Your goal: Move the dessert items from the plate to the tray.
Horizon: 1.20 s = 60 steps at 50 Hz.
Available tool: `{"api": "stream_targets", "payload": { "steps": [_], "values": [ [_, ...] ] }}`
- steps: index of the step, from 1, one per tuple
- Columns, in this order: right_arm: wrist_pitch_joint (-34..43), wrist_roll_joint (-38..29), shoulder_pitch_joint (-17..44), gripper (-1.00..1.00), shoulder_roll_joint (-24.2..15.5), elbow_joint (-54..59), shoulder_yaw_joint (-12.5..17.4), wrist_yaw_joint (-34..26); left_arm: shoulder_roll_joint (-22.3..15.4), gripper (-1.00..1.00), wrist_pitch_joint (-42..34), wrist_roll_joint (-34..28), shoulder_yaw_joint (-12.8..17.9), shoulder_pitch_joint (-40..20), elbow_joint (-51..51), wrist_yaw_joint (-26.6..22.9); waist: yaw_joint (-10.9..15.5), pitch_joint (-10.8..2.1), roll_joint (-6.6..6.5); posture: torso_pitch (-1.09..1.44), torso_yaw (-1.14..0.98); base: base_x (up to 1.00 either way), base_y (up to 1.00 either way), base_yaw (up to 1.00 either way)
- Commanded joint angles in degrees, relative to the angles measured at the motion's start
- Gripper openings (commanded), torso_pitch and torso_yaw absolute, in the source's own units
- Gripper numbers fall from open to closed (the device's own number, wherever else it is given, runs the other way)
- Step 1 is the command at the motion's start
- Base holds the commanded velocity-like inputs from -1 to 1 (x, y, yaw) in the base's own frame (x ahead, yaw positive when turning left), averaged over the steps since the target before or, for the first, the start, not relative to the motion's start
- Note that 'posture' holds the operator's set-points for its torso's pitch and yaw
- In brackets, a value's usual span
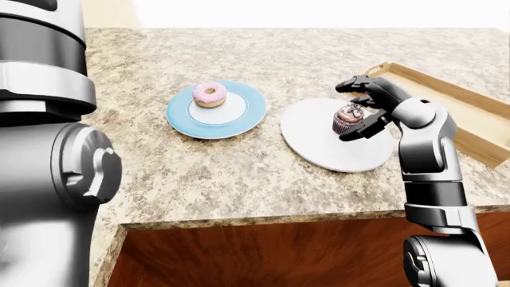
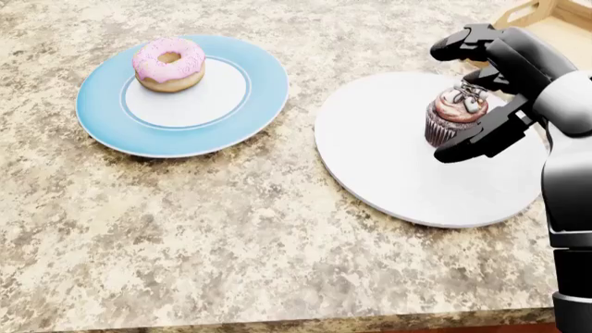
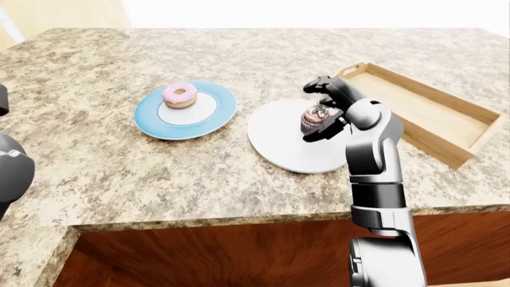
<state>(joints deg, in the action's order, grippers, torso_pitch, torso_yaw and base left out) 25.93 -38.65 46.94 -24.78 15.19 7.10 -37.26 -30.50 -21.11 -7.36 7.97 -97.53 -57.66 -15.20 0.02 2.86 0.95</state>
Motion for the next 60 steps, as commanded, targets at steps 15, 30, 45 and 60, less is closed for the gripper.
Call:
{"api": "stream_targets", "payload": {
  "steps": [15, 30, 45, 60],
  "values": [
    [-1.63, -1.21, 1.37, 0.17, -0.64, -3.12, 0.53, -0.07, -0.59, 1.00, 0.63, -0.26, 0.18, -3.62, 2.18, 1.02, -0.04, -1.68, 0.06, 0.00, 0.00, 0.00, 0.00, 0.00],
    [-1.97, -2.46, 0.41, -0.33, -0.27, -4.80, 0.58, -1.20, -1.66, 1.00, 0.25, -0.01, 0.58, -3.66, 3.13, 0.95, -0.02, -1.73, 0.07, 0.00, 0.00, 0.00, 0.00, 0.00],
    [-0.60, -1.44, 3.36, -1.00, 0.29, -5.43, 1.64, 0.43, -1.83, 1.00, -0.13, 0.15, 0.54, -3.49, 3.58, 1.15, -0.08, -1.71, -0.08, 0.00, 0.00, 0.00, 0.00, 0.00],
    [16.27, 21.45, 13.01, -1.00, 1.74, -9.57, 6.69, 13.84, 1.32, 1.00, 4.68, 0.03, 0.11, -2.67, -2.78, 1.27, 0.15, -1.46, -0.05, 0.00, 0.00, 0.00, 0.00, 0.00]
  ]
}}
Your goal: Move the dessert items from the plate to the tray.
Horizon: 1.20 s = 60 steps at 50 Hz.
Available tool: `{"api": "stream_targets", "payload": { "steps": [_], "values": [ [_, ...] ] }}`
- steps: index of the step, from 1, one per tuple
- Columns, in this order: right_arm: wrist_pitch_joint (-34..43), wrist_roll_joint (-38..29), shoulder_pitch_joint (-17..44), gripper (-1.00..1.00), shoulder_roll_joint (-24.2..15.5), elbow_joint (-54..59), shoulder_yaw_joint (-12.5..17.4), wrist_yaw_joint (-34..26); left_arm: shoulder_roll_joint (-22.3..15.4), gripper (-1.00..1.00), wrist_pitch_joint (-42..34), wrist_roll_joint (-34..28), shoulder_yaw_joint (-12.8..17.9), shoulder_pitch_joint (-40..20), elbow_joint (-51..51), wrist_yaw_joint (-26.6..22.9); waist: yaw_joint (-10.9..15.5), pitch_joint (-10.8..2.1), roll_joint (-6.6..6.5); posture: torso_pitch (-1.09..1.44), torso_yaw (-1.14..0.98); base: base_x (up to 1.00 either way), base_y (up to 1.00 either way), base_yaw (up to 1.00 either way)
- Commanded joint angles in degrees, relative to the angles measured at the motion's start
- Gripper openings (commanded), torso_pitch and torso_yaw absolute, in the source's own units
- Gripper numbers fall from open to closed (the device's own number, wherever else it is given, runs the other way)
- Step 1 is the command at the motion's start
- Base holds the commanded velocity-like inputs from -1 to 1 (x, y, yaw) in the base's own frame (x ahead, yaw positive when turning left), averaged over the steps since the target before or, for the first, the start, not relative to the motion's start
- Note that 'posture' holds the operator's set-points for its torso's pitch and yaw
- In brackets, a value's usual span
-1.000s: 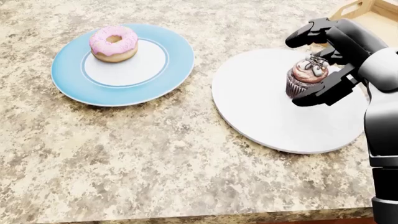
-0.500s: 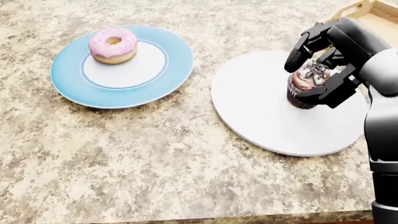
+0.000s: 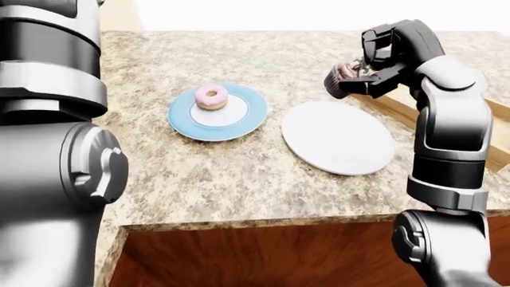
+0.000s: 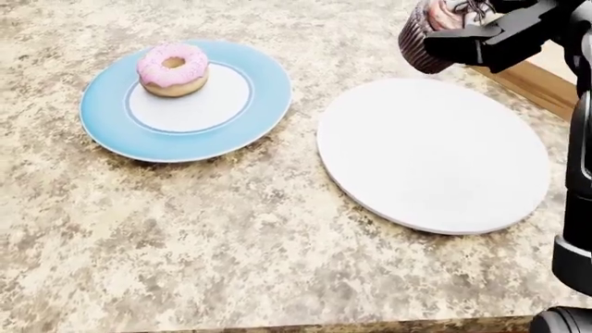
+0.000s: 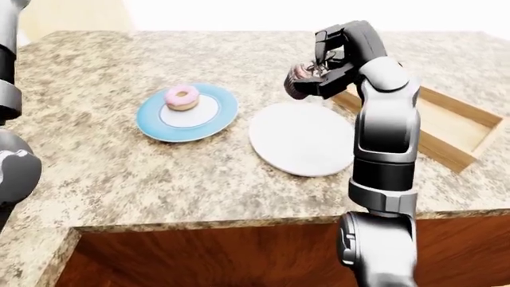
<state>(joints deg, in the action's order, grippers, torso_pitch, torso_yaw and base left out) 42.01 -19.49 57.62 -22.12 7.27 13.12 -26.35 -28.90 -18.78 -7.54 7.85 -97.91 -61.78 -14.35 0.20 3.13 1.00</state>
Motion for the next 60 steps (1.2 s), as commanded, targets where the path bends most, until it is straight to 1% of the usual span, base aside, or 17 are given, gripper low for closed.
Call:
{"api": "stream_targets", "payload": {
  "steps": [1, 3, 4, 6, 7, 11, 12, 14, 17, 18, 28, 36, 38, 42, 50, 53, 60],
  "values": [
    [0.25, 3.07, 2.21, -1.00, -1.67, -1.61, -0.02, 3.27, 0.17, 1.00, 2.98, 0.08, -0.02, -2.25, 0.51, 0.21, -0.01, -1.76, -0.04, 0.00, 0.00, 0.00, 0.00, 0.00],
    [2.59, 4.98, 2.06, -1.00, -1.68, -2.44, 0.16, 4.98, 0.82, 1.00, 3.67, 0.13, 0.05, -2.17, -1.36, 0.34, 0.10, -1.80, 0.12, 0.00, 0.00, 0.00, 0.00, 0.00],
    [2.81, 5.59, 1.91, -1.00, -2.46, -3.13, -0.64, 4.74, 1.24, 1.00, 4.61, -0.13, -0.24, -1.90, -2.25, 0.07, 0.15, -1.82, 0.18, 0.00, 0.00, 0.00, 0.00, 0.00],
    [5.34, 8.22, 2.58, -1.00, -1.99, -4.32, 0.64, 6.21, 2.06, 1.00, 5.35, -0.26, -0.32, -1.69, -4.03, -0.35, 0.28, -1.82, 0.33, 0.00, 0.00, 0.00, 0.00, 0.00],
    [5.03, 8.27, 2.23, -1.00, -3.11, -4.55, -0.88, 5.89, 2.41, 1.00, 6.00, -0.11, -0.07, -1.57, -4.63, -0.19, 0.33, -1.86, 0.35, 0.00, 0.00, 0.00, 0.00, 0.00],
    [7.05, 10.55, 4.76, -1.00, -3.68, -5.21, -0.80, 8.22, 3.31, 1.00, 9.26, -0.54, 0.17, -0.70, -9.23, -0.64, 0.44, -1.91, 0.39, 0.00, 0.00, 0.00, 0.00, 0.00],
    [6.81, 10.57, 4.67, -1.00, -4.33, -5.24, -1.59, 8.23, 3.46, 1.00, 9.53, -0.82, 0.19, -0.53, -9.66, -0.49, 0.41, -1.91, 0.36, 0.00, 0.00, 0.00, 0.00, 0.00],
    [7.86, 11.64, 5.33, -1.00, -4.45, -5.46, -1.36, 8.80, 4.10, 1.00, 10.59, -2.20, -0.52, 0.32, -10.71, -1.25, 0.42, -1.92, 0.30, 0.00, 0.00, 0.00, 0.00, 0.00],
    [8.57, 13.05, 6.10, -1.00, -4.48, -5.92, -1.39, 9.56, 5.07, 1.00, 11.77, -3.08, -0.06, 1.54, -11.95, -0.94, 0.42, -1.96, 0.33, 0.00, 0.00, 0.00, 0.00, 0.00],
    [8.71, 13.28, 6.48, -1.00, -4.67, -5.89, -1.71, 9.76, 5.52, 1.00, 12.07, -3.79, -0.43, 1.73, -12.26, -1.98, 0.40, -1.99, 0.36, 0.00, 0.00, 0.00, 0.00, 0.00],
    [8.90, 14.22, 8.27, -1.00, -5.61, -4.28, -3.00, 10.42, 8.77, 1.00, 12.94, -7.94, 0.52, 2.60, -14.10, 0.69, 0.38, -2.16, 0.70, 0.00, 0.00, 0.00, 0.00, 0.00],
    [7.49, 14.18, 7.95, -1.00, -5.34, -3.34, -3.28, 10.43, 10.38, 1.00, 14.01, -10.96, 1.22, 6.01, -14.97, 6.67, 0.27, -2.39, 0.44, 0.00, 0.00, 0.00, 0.00, 0.00],
    [7.25, 14.21, 7.65, -1.00, -5.10, -3.28, -3.11, 10.57, 10.91, 1.00, 13.76, -10.99, 2.00, 6.81, -15.11, 8.36, 0.24, -2.43, 0.44, 0.00, 0.00, 0.00, 0.00, 0.00],
    [7.12, 14.03, 6.71, -1.00, -5.13, -4.03, -3.30, 10.40, 11.37, 1.00, 13.30, -12.02, 2.21, 7.98, -15.26, 10.32, 0.20, -2.53, 0.44, 0.00, 0.00, 0.00, 0.00, 0.00],
    [7.34, 14.25, 6.06, -1.00, -4.85, -4.90, -2.97, 10.35, 12.45, 1.00, 12.32, -10.35, 4.96, 9.96, -15.62, 15.04, 0.12, -2.70, 0.31, 0.00, 0.00, 0.00, 0.00, 0.00],
    [8.38, 14.56, 6.54, -1.00, -4.90, -5.83, -2.66, 10.50, 12.66, 1.00, 11.55, -8.66, 6.60, 10.51, -15.80, 18.12, 0.12, -2.71, 0.24, 0.00, 0.00, 0.00, 0.00, 0.00],
    [11.58, 15.69, 8.80, -1.00, -7.70, -8.27, -1.49, 10.35, 12.71, 1.00, 10.87, -7.97, 6.86, 10.63, -15.96, 17.92, 0.14, -2.64, 0.12, 0.00, 0.00, 0.00, 0.00, 0.00]
  ]
}}
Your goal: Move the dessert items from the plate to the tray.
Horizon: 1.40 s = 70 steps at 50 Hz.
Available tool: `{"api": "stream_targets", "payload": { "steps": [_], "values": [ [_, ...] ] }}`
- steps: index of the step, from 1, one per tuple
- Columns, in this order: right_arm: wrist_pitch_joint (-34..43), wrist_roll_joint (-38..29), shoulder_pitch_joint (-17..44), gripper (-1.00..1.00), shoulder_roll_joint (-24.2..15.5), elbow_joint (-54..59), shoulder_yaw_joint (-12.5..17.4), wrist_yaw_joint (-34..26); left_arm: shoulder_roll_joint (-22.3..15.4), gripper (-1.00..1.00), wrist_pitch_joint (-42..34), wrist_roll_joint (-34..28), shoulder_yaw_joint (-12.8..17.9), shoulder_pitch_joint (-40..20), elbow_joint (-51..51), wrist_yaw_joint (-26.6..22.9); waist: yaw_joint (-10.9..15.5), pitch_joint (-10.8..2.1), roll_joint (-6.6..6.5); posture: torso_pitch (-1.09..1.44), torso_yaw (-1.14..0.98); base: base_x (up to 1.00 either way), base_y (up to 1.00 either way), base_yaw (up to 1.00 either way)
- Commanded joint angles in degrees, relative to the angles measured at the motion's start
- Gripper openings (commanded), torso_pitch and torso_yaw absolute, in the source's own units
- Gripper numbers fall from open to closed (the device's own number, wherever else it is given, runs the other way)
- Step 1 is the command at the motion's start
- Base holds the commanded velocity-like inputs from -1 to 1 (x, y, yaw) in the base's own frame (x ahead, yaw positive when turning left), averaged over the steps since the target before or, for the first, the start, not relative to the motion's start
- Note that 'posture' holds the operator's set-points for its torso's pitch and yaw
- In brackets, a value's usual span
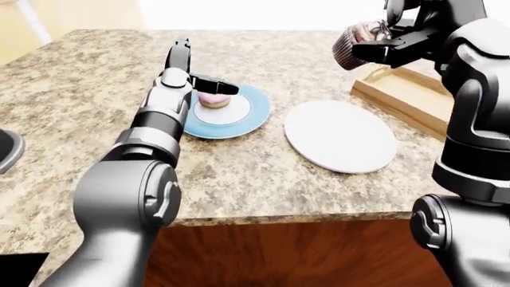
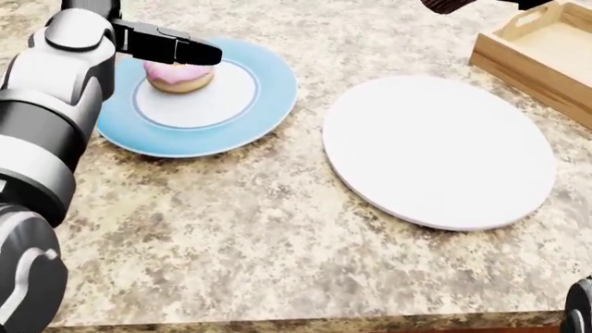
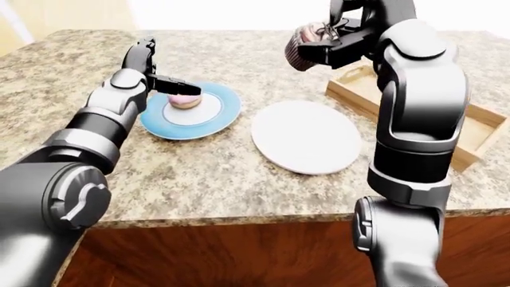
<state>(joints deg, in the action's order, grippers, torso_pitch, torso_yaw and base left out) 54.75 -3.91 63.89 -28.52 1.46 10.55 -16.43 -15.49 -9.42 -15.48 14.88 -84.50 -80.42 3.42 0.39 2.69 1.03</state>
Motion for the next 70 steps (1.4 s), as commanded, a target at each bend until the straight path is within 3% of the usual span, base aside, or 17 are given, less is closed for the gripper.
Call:
{"api": "stream_targets", "payload": {
  "steps": [1, 8, 18, 39, 51, 58, 70],
  "values": [
    [-0.73, 0.21, 2.69, -1.00, -1.78, -2.81, 1.22, 0.41, -0.69, 1.00, 1.79, -0.13, -0.31, -2.80, 2.68, -0.45, -0.04, -2.17, 0.13, 0.00, 0.00, 0.00, 0.00, 0.00],
    [1.21, 1.38, 4.71, -1.00, -4.45, -3.83, 1.92, 0.33, -1.20, 1.00, 1.79, -0.43, -0.13, -2.86, 2.60, -0.57, -0.02, -1.39, 0.30, 0.02, 0.00, 0.00, 0.00, 0.00],
    [1.47, 2.37, 3.90, -1.00, -4.68, -4.66, 1.81, 1.20, -0.68, 1.00, 0.05, -0.32, 0.23, -2.19, 2.57, -2.44, 0.00, -0.38, 0.42, 0.05, 0.00, 0.00, 0.00, 0.00],
    [2.33, 3.20, 1.99, -1.00, -5.04, -6.92, 2.17, 1.30, 0.53, 1.00, 2.86, -1.49, 0.36, -0.60, 2.34, 2.14, 0.04, -0.27, 0.52, 0.05, 0.00, 0.00, 0.00, 0.00],
    [2.31, 3.39, 1.88, -1.00, -5.21, -6.90, 2.03, 1.36, 0.68, 1.00, 2.92, -5.26, -1.58, -0.23, 2.27, -0.69, 0.03, -0.31, 0.47, 0.05, 0.00, 0.00, 0.00, 0.00],
    [2.06, 3.44, 1.93, -1.00, -5.07, -6.72, 1.97, 1.28, 0.77, 0.73, 2.97, -7.26, -1.85, -0.29, 2.22, -1.37, 0.02, -0.29, 0.57, 0.05, 0.00, 0.00, 0.00, 0.00],
    [2.68, 3.89, 1.19, -1.00, -5.31, -7.99, 2.48, 1.23, 0.86, 0.62, 3.77, -10.96, -3.06, -0.14, 2.15, -1.23, 0.09, -0.32, 0.70, 0.05, 0.00, 0.00, 0.00, 0.00]
  ]
}}
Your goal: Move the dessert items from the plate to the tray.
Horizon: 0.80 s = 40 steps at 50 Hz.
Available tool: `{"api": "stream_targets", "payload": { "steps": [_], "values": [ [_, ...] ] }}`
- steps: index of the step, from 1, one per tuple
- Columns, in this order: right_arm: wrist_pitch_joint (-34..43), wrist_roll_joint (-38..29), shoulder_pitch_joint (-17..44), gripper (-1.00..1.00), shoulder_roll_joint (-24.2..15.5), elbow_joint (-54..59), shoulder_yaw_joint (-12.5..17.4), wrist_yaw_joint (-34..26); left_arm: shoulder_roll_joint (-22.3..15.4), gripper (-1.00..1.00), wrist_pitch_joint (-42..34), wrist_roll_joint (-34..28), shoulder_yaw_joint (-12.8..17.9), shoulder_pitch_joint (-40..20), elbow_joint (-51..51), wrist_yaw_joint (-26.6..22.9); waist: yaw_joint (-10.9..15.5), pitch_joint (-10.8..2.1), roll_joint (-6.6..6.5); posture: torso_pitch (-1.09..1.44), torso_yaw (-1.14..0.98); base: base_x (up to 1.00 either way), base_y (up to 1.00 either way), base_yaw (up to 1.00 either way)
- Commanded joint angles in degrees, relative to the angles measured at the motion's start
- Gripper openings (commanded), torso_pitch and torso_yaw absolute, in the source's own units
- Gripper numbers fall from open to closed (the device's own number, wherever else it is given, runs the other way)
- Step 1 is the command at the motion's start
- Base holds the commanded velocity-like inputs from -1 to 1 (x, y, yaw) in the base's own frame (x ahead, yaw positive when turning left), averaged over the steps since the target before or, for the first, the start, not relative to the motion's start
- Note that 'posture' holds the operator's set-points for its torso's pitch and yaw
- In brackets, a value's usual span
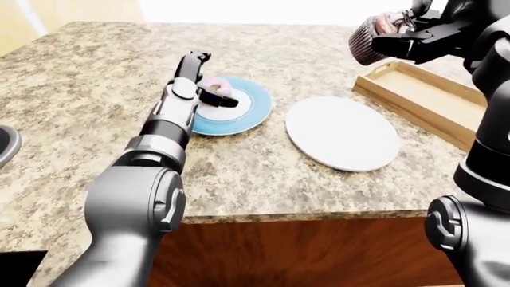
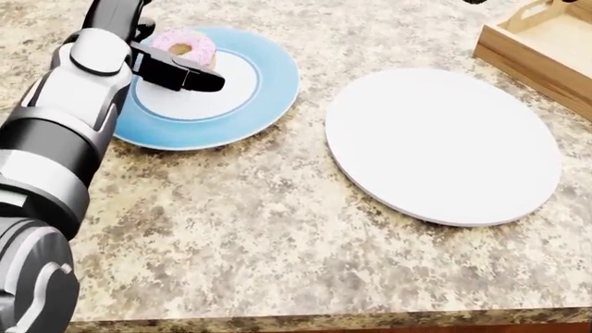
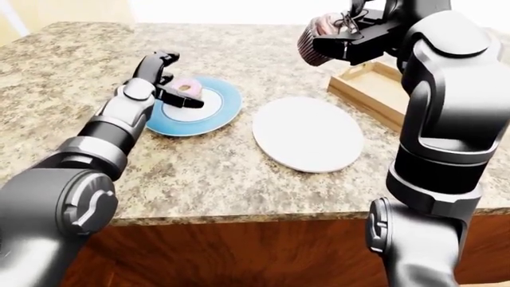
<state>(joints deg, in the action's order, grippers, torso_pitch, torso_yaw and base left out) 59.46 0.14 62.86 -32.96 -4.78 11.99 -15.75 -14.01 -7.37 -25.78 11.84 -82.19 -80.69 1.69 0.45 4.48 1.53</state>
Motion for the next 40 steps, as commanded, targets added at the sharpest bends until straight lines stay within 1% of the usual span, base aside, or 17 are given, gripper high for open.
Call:
{"api": "stream_targets", "payload": {
  "steps": [1, 5, 8, 9, 12, 20, 21, 24, 29, 30, 32, 33, 34, 36, 40],
  "values": [
    [-2.03, -0.16, 2.06, -1.00, -0.99, -1.97, 0.88, 0.40, -0.58, 0.59, 1.76, -1.00, -0.13, -2.37, 2.41, 0.42, 0.03, -2.10, 0.19, 0.05, 0.00, 0.00, 0.00, 0.00],
    [-1.83, -0.18, 2.26, -1.00, -1.00, -1.95, 0.82, 0.47, -0.57, 0.58, 2.11, -2.77, -0.87, -1.99, 2.36, 0.19, 0.01, -2.10, 0.22, 0.05, 0.00, 0.00, 0.00, 0.00],
    [-2.22, -0.28, 2.16, -1.00, -0.95, -1.70, 0.73, 0.38, -0.50, 0.58, 2.14, -2.99, -0.46, -1.94, 2.36, 0.16, 0.00, -2.10, 0.22, 0.05, 0.00, 0.00, 0.00, 0.00],
    [-2.12, -0.23, 2.14, -1.00, -0.83, -1.75, 0.87, 0.45, -0.51, 0.47, 2.12, -3.22, -0.51, -1.95, 2.36, 0.05, -0.01, -2.11, 0.22, 0.05, 0.00, 0.00, 0.00, 0.00],
    [-2.04, -0.26, 1.93, -1.00, -0.98, -2.06, 0.87, 0.34, -0.46, 0.32, 2.29, -3.57, -0.40, -1.98, 2.36, 0.01, -0.02, -2.14, 0.25, 0.05, 0.00, 0.00, 0.00, 0.00],
    [-1.70, -0.18, 1.55, -1.00, -1.10, -2.76, 1.06, 0.32, -0.28, 0.20, 2.83, -4.79, -0.71, -2.08, 2.35, -0.28, 0.08, -2.14, 0.26, 0.05, 0.00, 0.00, 0.00, 0.00],
    [-1.61, -0.09, 1.51, -1.00, -1.07, -2.93, 1.12, 0.26, -0.31, 0.15, 2.95, -5.35, -1.09, -2.04, 2.32, -0.25, 0.09, -2.14, 0.25, 0.05, 0.00, 0.00, 0.00, 0.00],
    [-1.35, -0.06, 1.65, -1.00, -1.17, -3.11, 1.12, 0.24, -0.18, 0.10, 3.39, -6.23, -1.49, -1.85, 2.30, -0.39, 0.09, -2.16, 0.27, 0.05, 0.00, 0.00, 0.00, 0.00],
    [-1.33, -0.05, 2.07, -1.00, -1.25, -2.92, 0.98, 0.16, -0.05, 0.07, 4.73, -10.11, -3.62, -1.69, 2.19, -0.50, 0.13, -2.17, 0.27, 0.05, 0.00, 0.00, 0.00, 0.00],
    [-1.28, -0.02, 2.13, -1.00, -1.15, -2.87, 1.08, 0.27, 0.05, 0.07, 4.80, -10.14, -3.30, -1.72, 2.20, -0.50, 0.12, -2.17, 0.28, 0.05, 0.00, 0.00, 0.00, 0.00],
    [-1.28, -0.04, 2.37, -1.00, -1.18, -2.73, 0.97, 0.30, 0.01, 0.07, 5.23, -11.56, -3.96, -1.87, 2.18, -0.59, 0.11, -2.18, 0.30, 0.05, 0.00, 0.00, 0.00, 0.00],
    [-1.04, 0.02, 2.01, -1.00, -1.02, -3.24, 1.11, 0.39, 0.11, -0.25, 5.76, -11.62, -3.74, -2.72, 2.28, -0.36, 0.11, -2.18, 0.30, 0.05, 0.00, 0.00, 0.00, 0.00],
    [-1.09, 0.03, 1.86, -1.00, -1.08, -3.37, 1.04, 0.32, 0.14, -0.34, 5.78, -10.94, -2.89, -3.09, 2.31, -0.37, 0.10, -2.20, 0.33, 0.05, 0.00, 0.00, 0.00, 0.00],
    [-0.97, -0.01, 1.77, -1.00, -1.08, -3.50, 1.08, 0.42, 0.09, -0.54, 5.97, -11.20, -2.91, -3.70, 2.36, -0.67, 0.15, -2.17, 0.38, 0.05, 0.00, 0.00, 0.00, 0.00],
    [-0.80, 0.16, 1.72, -1.00, -0.99, -3.71, 1.18, 0.47, 0.00, -0.68, 6.09, -10.99, -2.50, -4.15, 2.39, -0.63, 0.13, -2.11, 0.47, 0.05, 0.00, 0.00, 0.00, 0.00]
  ]
}}
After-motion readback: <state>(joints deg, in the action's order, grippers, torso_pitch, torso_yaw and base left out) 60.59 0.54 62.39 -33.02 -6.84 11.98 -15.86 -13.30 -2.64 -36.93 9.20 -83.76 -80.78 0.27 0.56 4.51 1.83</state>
